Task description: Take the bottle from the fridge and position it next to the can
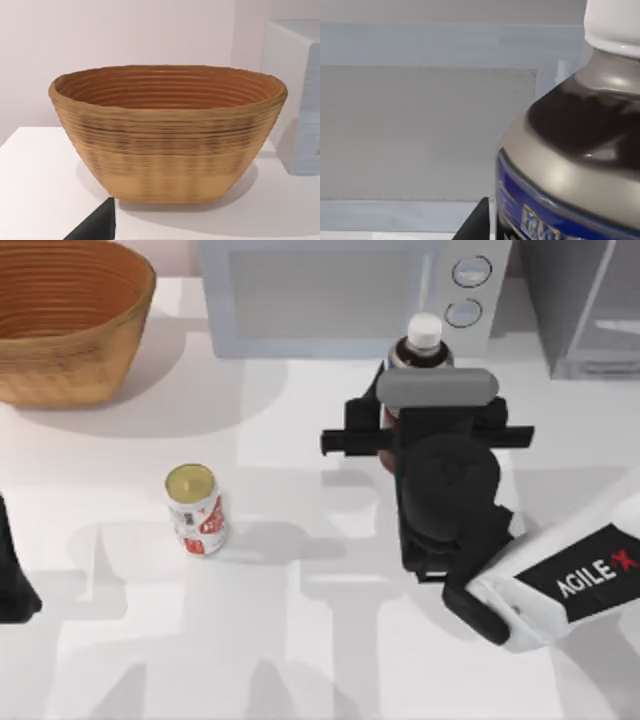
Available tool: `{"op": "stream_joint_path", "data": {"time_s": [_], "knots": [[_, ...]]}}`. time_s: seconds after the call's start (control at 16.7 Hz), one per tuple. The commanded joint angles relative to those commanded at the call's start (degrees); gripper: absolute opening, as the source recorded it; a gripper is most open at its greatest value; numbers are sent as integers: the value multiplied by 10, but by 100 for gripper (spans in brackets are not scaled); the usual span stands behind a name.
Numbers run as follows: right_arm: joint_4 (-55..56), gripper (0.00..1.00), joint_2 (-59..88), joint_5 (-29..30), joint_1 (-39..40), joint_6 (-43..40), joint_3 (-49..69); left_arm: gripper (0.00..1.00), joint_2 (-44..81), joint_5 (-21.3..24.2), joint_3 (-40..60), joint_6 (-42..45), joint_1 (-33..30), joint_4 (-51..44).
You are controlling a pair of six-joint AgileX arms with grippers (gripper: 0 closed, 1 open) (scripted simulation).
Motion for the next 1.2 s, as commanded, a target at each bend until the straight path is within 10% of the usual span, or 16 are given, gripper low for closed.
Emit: {"op": "stream_joint_path", "data": {"time_s": [0.3,0.96,1.2], "knots": [[7,0,11,121,120,0,4,100,0,0,0,0,0,0],[7,0,10,127,127,0,4,100,0,0,0,0,0,0],[7,30,10,127,127,0,4,100,0,0,0,0,0,0]]}}
